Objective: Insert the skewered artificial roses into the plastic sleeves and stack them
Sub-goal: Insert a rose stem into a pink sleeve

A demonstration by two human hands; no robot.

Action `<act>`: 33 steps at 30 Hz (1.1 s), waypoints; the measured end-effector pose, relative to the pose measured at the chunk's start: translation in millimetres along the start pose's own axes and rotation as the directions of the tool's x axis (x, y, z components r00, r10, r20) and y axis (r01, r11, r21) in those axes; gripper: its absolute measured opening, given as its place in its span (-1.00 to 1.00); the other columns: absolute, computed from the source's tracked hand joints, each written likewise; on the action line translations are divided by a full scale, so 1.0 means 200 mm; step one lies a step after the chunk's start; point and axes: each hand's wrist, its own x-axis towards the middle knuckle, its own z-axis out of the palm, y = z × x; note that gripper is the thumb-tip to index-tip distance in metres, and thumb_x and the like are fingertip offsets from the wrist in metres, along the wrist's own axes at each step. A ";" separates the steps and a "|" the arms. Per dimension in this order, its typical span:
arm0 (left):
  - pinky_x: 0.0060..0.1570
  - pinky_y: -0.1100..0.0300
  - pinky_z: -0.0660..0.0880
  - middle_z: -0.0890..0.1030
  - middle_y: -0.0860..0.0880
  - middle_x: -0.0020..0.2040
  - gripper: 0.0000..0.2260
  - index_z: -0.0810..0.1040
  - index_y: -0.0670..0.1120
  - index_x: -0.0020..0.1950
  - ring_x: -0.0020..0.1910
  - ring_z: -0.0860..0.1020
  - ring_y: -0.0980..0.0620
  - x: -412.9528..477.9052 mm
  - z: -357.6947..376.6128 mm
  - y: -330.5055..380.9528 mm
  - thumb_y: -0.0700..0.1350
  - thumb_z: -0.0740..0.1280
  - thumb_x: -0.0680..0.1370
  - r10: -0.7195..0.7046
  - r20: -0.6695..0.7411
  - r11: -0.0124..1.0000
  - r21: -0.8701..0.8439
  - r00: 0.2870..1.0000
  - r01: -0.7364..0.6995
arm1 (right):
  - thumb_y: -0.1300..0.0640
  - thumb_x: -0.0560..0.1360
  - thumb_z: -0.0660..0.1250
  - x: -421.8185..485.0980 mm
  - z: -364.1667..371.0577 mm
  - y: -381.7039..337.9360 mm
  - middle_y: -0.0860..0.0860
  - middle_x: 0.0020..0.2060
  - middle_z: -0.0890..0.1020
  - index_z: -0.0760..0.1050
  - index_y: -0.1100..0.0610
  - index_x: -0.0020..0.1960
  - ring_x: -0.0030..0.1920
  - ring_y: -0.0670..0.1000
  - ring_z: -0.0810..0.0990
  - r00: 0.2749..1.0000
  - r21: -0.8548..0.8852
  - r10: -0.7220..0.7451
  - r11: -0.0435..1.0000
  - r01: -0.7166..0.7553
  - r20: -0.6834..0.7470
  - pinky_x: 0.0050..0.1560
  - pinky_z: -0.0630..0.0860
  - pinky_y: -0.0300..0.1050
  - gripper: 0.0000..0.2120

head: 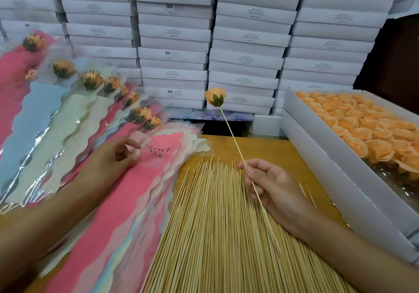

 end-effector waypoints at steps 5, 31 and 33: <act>-0.25 0.19 0.42 0.60 -0.04 -0.30 -0.92 0.51 0.04 -0.02 -0.25 0.56 0.02 0.00 -0.03 0.00 -0.15 0.33 0.58 0.078 0.006 0.965 0.250 0.997 -0.077 | 0.05 0.42 0.35 0.00 0.00 0.00 -0.03 -0.35 0.53 0.56 0.22 0.12 -0.43 -0.16 0.39 1.000 -0.005 0.002 1.000 -0.002 0.002 -0.36 0.45 -0.29 -0.66; -0.37 0.34 0.56 0.68 -0.15 0.04 -0.63 0.67 -0.06 0.16 -0.31 0.63 0.08 -0.08 -0.03 0.42 -0.31 0.38 0.38 -0.070 0.567 0.674 -0.580 0.821 0.457 | 0.09 0.43 0.34 0.01 -0.01 0.00 -0.03 -0.38 0.51 0.59 0.18 0.05 -0.46 -0.16 0.37 0.990 0.075 -0.074 0.994 0.083 -0.118 -0.43 0.43 -0.29 -0.75; -0.31 0.32 0.58 0.66 -0.18 0.05 -0.58 0.67 -0.07 0.17 -0.26 0.63 0.08 -0.10 -0.01 0.44 -0.35 0.45 0.34 -0.032 0.630 0.687 -0.550 0.776 0.474 | 0.11 0.46 0.32 0.01 -0.02 0.00 -0.03 -0.39 0.51 0.57 0.19 0.06 -0.47 -0.17 0.37 0.984 0.082 -0.087 0.992 0.100 -0.154 -0.44 0.43 -0.30 -0.77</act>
